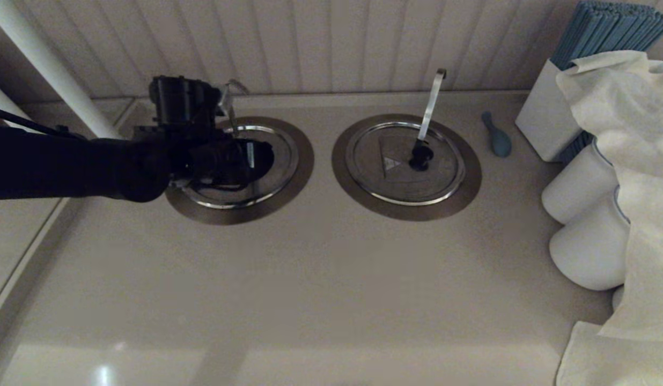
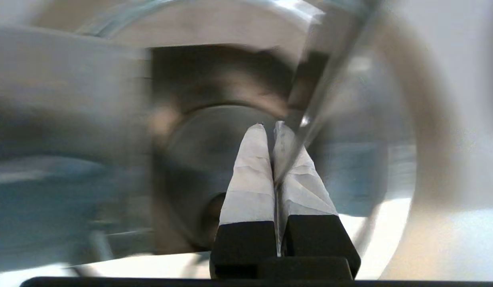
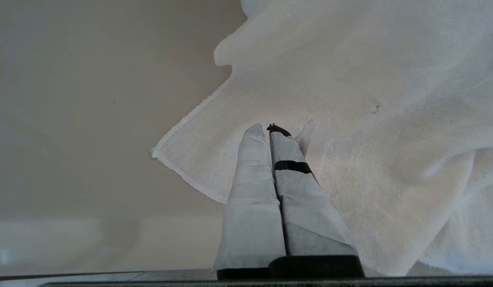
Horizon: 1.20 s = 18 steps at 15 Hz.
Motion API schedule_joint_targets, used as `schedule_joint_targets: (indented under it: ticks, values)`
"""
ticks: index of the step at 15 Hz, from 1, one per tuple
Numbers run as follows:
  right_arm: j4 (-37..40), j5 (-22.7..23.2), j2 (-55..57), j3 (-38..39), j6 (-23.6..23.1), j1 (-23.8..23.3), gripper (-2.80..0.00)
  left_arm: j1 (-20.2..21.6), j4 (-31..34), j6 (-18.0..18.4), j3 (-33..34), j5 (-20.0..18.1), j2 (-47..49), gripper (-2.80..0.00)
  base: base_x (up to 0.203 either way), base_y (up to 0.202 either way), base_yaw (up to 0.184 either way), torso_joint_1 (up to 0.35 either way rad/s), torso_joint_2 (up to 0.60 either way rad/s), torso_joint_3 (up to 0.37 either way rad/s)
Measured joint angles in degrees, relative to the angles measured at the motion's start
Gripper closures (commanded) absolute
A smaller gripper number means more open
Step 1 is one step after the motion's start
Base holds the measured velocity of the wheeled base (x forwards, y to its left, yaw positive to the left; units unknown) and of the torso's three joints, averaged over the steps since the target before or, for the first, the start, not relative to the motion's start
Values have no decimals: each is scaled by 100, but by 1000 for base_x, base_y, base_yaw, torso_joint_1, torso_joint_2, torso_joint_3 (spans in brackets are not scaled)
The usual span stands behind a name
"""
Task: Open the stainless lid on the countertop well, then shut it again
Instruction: Stir with a spoon
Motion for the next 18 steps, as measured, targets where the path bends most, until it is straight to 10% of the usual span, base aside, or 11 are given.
schedule_joint_targets:
  ticks: [8,18]
  values:
    - [-1,-2,0,0,2,0,0,57,246,-1033,-949,-20,214,0,0,0,0,0,0,0]
    - [1,-2,0,0,5,0,0,336,-746,-45,-652,669,252,0,0,0,0,0,0,0]
